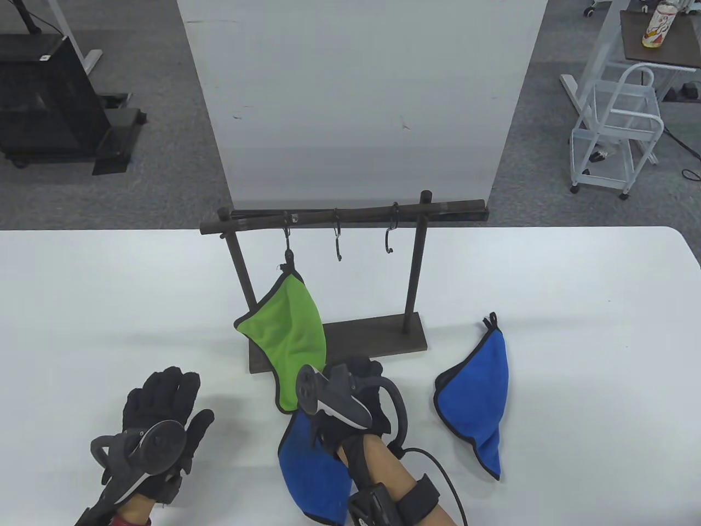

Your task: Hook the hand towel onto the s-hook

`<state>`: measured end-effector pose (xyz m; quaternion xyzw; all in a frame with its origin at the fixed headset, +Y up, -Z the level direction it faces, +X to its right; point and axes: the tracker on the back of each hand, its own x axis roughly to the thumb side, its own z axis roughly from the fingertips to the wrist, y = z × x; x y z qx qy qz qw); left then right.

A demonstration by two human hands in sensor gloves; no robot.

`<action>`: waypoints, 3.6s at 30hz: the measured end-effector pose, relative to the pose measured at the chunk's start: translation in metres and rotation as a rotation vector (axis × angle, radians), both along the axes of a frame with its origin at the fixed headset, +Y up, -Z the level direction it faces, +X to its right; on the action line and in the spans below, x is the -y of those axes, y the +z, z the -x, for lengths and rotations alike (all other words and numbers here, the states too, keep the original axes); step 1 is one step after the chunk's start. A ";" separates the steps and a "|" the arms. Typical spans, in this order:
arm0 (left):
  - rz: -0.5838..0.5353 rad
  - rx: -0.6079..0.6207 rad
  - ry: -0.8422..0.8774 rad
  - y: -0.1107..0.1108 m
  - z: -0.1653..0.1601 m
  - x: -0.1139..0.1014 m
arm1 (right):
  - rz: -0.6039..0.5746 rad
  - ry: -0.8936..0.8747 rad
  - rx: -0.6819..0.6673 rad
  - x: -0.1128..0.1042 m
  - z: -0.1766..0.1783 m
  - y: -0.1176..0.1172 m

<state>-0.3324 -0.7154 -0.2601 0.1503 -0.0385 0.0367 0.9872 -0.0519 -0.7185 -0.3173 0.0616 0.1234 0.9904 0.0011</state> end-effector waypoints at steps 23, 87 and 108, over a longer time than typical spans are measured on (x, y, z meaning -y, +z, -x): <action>0.029 0.008 0.008 -0.002 -0.001 0.003 | 0.036 0.022 0.087 0.044 -0.005 -0.016; 0.048 -0.003 0.015 -0.003 -0.003 0.008 | -0.766 -0.085 0.123 -0.165 -0.062 0.035; 0.046 -0.013 0.021 -0.004 0.003 0.007 | -0.621 -0.213 0.156 -0.165 -0.069 0.001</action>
